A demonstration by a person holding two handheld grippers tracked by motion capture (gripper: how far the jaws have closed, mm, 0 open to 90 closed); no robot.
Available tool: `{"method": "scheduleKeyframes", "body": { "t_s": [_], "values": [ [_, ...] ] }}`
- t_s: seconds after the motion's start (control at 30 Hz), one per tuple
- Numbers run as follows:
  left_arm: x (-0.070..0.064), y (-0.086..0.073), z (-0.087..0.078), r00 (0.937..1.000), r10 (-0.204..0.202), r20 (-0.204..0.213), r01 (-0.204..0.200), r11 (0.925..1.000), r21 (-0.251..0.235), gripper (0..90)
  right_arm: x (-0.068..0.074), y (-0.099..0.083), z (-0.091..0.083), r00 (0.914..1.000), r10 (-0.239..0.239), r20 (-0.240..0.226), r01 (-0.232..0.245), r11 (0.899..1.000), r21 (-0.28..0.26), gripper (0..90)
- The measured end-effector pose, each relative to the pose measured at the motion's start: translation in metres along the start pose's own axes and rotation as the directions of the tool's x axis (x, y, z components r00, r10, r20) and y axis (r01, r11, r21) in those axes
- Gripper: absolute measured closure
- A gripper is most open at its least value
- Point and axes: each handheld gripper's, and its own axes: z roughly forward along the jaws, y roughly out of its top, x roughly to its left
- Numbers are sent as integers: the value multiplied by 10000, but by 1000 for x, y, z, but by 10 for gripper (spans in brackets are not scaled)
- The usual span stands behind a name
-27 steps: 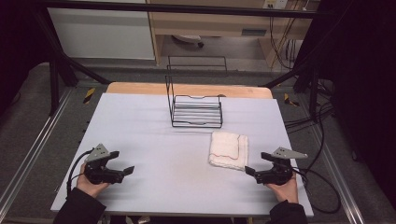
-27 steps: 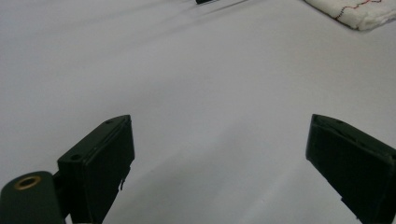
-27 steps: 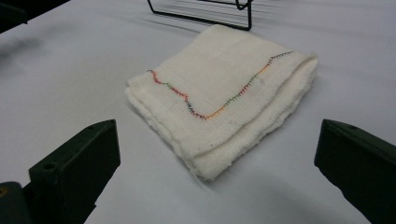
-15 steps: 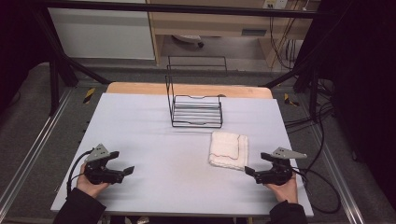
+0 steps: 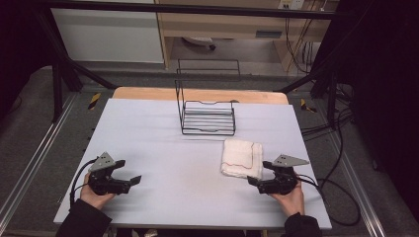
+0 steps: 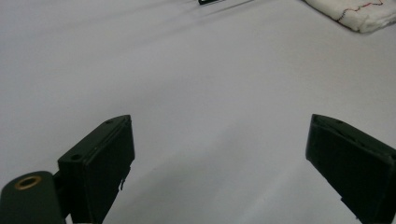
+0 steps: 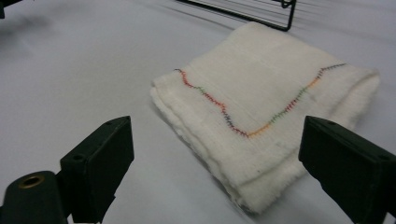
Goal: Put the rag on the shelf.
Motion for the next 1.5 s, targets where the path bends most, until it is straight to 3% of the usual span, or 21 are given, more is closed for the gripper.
{"method": "scheduleKeyframes", "body": {
  "t_s": [0.4,0.5,0.53,0.6,0.67,0.73,0.83,0.9,1.0,1.17,1.33,1.5],
  "values": [
    [0,0,0,10000,-4,-34,4,10000,19,83,24,19,31,9975,-679,-172,687,9966,462,251],
    [-1,0,1,10000,-13,-28,13,10000,24,83,29,23,39,9967,-721,-364,736,9963,433,303],
    [0,0,1,10000,-17,-32,17,10000,38,83,31,26,43,9951,-884,-439,909,9943,565,366],
    [0,0,1,10000,-13,-38,13,10000,56,83,33,28,49,9937,-1000,-504,1030,9928,610,409],
    [0,0,1,10000,-30,-50,30,10000,43,83,34,28,51,9934,-1000,-571,1037,9924,668,442],
    [1,0,0,10000,-14,-68,14,10000,35,84,36,30,61,9900,-1329,-470,1371,9855,1004,500],
    [1,-1,0,10000,-21,-76,22,10000,47,85,38,31,69,9854,-1644,-449,1683,9800,1065,561],
    [1,0,0,10000,-13,-66,14,10000,44,86,38,31,71,9855,-1634,-447,1673,9802,1057,578],
    [1,0,0,10000,6,-61,-6,10000,53,88,37,32,80,9817,-1860,-406,1899,9722,1374,630],
    [1,0,1,10000,-18,-55,19,10000,77,90,36,31,85,9805,-1927,-384,1963,9697,1453,669],
    [1,0,1,10000,2,-55,-1,10000,97,91,35,32,86,9799,-1972,-314,1997,9706,1344,815],
    [1,0,1,10000,4,-57,-4,10000,97,93,38,34,86,9775,-2104,-139,2103,9681,1361,842]
  ]
}}
